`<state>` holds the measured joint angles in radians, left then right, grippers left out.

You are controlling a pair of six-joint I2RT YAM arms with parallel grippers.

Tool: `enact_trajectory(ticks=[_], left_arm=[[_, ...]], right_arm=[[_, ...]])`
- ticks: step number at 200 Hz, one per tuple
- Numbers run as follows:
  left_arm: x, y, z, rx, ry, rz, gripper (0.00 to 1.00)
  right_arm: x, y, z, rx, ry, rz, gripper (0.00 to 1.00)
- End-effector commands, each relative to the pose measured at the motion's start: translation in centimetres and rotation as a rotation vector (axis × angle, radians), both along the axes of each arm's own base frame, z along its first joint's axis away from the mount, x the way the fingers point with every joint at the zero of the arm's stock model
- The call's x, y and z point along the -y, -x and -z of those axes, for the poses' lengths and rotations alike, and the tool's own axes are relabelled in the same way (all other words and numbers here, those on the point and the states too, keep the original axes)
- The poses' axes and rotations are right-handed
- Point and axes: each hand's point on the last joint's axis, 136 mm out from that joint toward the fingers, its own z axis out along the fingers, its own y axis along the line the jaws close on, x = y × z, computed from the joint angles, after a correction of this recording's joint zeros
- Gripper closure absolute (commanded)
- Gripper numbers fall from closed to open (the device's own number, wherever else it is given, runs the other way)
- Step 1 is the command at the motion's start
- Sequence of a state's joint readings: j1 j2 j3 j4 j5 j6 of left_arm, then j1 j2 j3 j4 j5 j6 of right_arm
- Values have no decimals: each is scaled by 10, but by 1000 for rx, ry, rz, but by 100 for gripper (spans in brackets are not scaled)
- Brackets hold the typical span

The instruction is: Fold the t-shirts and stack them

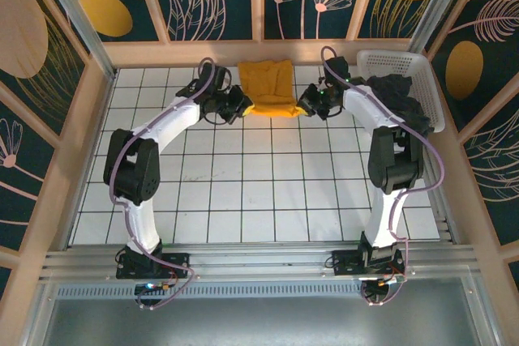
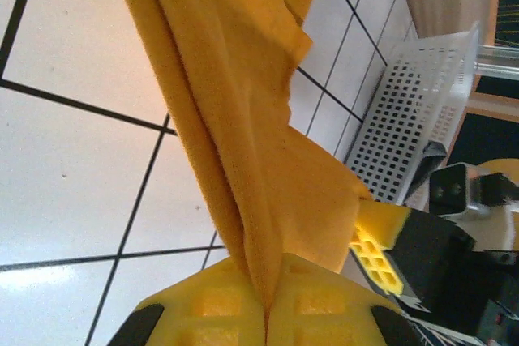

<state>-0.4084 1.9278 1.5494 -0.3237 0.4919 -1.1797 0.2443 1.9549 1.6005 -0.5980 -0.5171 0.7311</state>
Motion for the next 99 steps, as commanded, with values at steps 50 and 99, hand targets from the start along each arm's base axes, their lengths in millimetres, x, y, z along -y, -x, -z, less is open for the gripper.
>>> enact_trajectory(ticks=[50,99], left_arm=[[-32,164,102,-332,-160,300,100],[-48,212,93,-339,-188,344,100]], right_arm=[[-27,174,49,-232,72,-371,100],[-31,236,28,-261,50,-455,100]])
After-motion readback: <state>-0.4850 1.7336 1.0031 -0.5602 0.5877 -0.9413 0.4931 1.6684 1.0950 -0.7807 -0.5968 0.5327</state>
